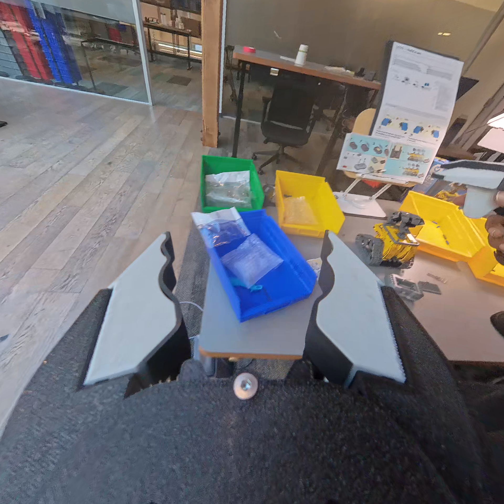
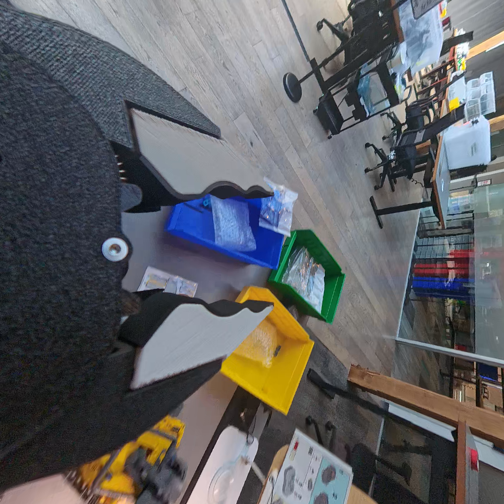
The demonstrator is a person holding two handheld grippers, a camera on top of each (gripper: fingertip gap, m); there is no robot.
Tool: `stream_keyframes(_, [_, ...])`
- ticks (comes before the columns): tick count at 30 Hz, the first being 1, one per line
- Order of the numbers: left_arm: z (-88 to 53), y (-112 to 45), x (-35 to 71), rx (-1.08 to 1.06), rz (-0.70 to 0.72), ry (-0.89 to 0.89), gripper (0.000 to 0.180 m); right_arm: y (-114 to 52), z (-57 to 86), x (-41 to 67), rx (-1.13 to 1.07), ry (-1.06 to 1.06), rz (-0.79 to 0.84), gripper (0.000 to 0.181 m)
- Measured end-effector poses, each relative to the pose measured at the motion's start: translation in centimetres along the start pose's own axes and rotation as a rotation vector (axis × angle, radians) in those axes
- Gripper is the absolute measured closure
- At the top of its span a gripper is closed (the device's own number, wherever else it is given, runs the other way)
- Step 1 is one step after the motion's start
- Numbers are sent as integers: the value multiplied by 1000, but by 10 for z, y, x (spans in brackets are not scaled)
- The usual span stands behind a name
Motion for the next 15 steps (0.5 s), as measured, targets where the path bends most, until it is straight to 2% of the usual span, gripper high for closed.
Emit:
stream_keyframes(7, [-152,111,6,144,-124,-52,65,-101,-182,8,234,-35,-18,106])
stream_keyframes(15, [-248,92,14,272,-30,114,65,-211,-297,17,380,-101,-20,106])
Point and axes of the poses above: each gripper's, where its closed fingertips meet, y back along the fingers, x out of its top, z = x × y across the jaws, the point moved 7 cm from there along y, back along the fingers, and after that the axes turned 1 degree about z, right-handed, at the moved point
